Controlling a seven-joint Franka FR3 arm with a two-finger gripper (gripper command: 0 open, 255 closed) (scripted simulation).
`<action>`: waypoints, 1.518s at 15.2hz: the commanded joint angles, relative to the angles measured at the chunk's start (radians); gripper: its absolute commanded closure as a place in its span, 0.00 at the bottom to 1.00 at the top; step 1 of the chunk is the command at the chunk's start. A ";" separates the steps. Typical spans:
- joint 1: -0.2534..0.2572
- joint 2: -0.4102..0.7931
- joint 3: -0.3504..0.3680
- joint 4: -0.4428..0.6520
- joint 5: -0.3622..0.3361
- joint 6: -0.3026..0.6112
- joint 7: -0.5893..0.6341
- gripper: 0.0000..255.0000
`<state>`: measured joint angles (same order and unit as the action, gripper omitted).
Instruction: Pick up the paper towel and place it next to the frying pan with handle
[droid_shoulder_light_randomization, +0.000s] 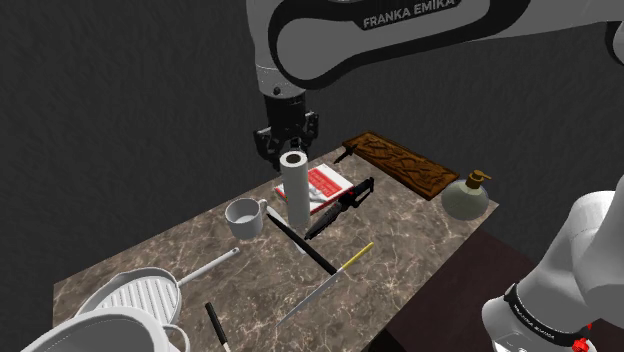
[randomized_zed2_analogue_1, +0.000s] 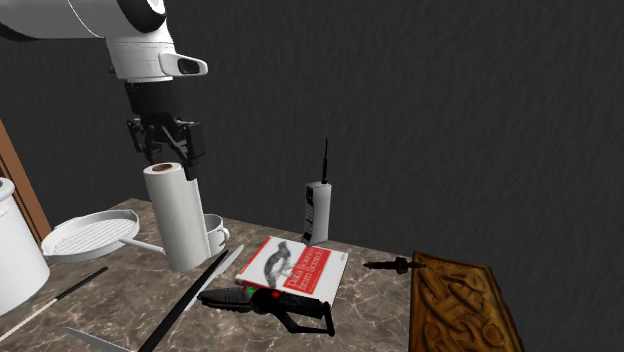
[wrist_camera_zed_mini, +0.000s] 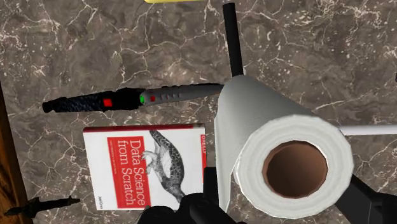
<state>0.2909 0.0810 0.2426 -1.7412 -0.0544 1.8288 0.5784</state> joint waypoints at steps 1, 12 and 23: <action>0.025 0.007 0.021 0.009 -0.004 -0.003 0.048 1.00; 0.185 0.145 0.124 0.180 -0.063 -0.059 0.313 1.00; 0.328 0.315 0.165 0.370 -0.136 -0.100 0.485 1.00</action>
<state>0.6195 0.3955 0.4081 -1.3600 -0.1894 1.7164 1.0612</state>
